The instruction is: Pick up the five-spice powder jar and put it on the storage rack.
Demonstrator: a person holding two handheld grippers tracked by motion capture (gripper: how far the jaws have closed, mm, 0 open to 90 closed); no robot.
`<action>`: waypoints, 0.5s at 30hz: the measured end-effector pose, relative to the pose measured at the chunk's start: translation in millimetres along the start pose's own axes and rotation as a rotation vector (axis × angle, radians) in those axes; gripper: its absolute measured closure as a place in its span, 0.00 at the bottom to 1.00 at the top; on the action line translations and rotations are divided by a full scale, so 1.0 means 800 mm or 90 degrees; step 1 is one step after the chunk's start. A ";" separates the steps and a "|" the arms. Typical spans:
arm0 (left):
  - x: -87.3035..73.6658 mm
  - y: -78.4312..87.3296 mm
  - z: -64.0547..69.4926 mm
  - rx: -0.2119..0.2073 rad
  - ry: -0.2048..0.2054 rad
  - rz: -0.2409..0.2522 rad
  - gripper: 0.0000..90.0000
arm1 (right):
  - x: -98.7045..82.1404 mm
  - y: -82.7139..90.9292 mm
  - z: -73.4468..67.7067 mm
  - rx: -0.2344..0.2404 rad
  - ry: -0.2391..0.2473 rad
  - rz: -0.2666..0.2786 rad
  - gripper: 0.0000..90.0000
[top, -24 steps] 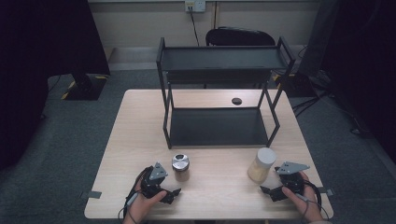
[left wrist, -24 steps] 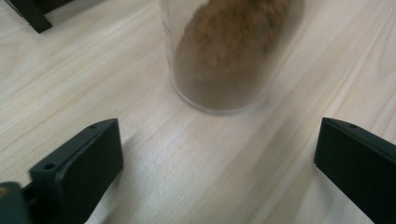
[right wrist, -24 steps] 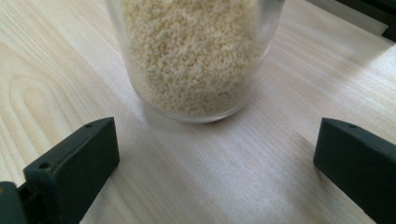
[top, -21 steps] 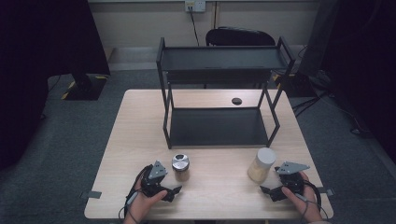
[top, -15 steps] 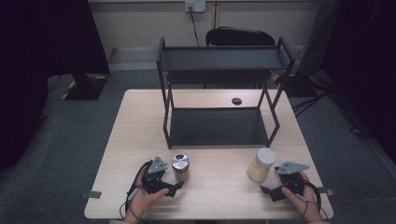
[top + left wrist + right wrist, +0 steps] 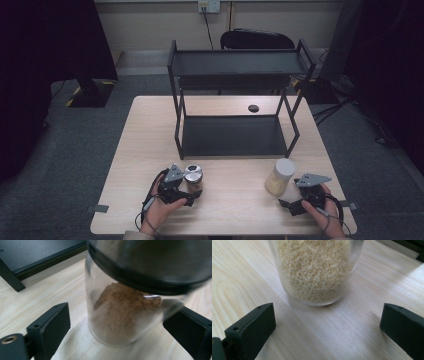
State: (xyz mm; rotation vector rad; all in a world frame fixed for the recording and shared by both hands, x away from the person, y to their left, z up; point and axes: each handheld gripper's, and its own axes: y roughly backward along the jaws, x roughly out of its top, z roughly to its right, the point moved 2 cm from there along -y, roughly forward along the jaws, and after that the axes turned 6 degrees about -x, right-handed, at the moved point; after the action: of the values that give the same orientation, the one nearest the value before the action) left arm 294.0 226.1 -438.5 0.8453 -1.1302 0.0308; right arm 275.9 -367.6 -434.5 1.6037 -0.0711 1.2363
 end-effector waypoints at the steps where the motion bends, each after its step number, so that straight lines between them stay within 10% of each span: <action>1: -0.001 -0.004 -0.001 0.004 -0.006 0.003 0.17 | 0.000 0.000 0.000 0.000 0.000 0.000 0.00; 15: 0.007 -0.013 -0.001 -0.003 -0.062 0.006 0.33 | 0.000 0.000 0.000 0.000 0.000 0.000 0.00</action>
State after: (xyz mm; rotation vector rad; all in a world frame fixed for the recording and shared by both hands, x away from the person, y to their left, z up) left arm 301.7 217.5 -439.9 0.8445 -1.2250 -0.0052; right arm 275.9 -367.6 -434.5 1.6037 -0.0712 1.2362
